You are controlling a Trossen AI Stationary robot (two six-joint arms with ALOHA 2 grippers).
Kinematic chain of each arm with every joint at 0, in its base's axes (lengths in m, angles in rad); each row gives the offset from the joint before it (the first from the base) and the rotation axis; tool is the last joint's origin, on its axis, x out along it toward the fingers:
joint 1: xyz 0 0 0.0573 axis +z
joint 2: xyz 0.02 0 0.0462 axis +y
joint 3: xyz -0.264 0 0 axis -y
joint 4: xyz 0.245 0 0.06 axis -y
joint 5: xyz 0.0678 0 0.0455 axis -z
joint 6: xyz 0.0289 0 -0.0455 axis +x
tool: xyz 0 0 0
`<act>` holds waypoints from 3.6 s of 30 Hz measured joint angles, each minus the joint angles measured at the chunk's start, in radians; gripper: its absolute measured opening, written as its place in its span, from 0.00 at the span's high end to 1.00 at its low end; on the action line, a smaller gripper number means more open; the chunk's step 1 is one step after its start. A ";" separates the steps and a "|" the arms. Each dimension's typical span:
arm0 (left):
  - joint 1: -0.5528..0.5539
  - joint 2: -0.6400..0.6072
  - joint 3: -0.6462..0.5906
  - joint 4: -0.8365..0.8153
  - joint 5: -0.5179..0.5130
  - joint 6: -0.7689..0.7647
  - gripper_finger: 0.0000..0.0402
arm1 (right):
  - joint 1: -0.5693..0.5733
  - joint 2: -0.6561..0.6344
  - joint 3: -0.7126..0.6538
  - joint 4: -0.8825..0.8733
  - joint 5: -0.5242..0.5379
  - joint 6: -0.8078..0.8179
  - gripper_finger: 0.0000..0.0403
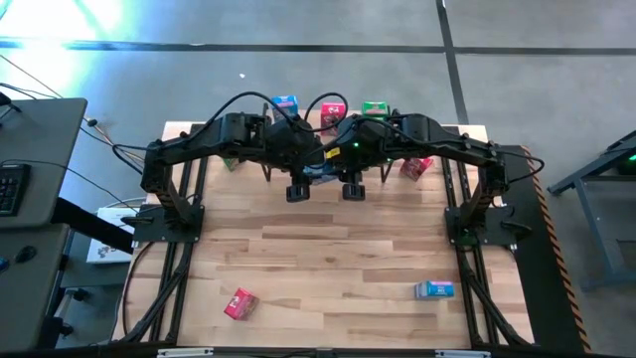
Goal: Stack cereal on shelf
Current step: Put the bottom blue cereal box on the shelf aligned with the other blue cereal box
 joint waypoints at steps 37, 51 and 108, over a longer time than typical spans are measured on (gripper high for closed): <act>0.023 -0.013 0.000 0.011 0.012 0.026 0.63 | -0.005 -0.048 -0.001 -0.002 0.005 0.024 0.47; 0.121 -0.156 -0.001 0.042 0.038 0.026 0.63 | -0.060 -0.199 -0.001 0.056 0.029 0.077 0.46; 0.644 -0.639 -1.195 1.040 0.584 -0.040 0.63 | -0.138 -1.027 -0.838 0.472 -0.061 0.222 0.46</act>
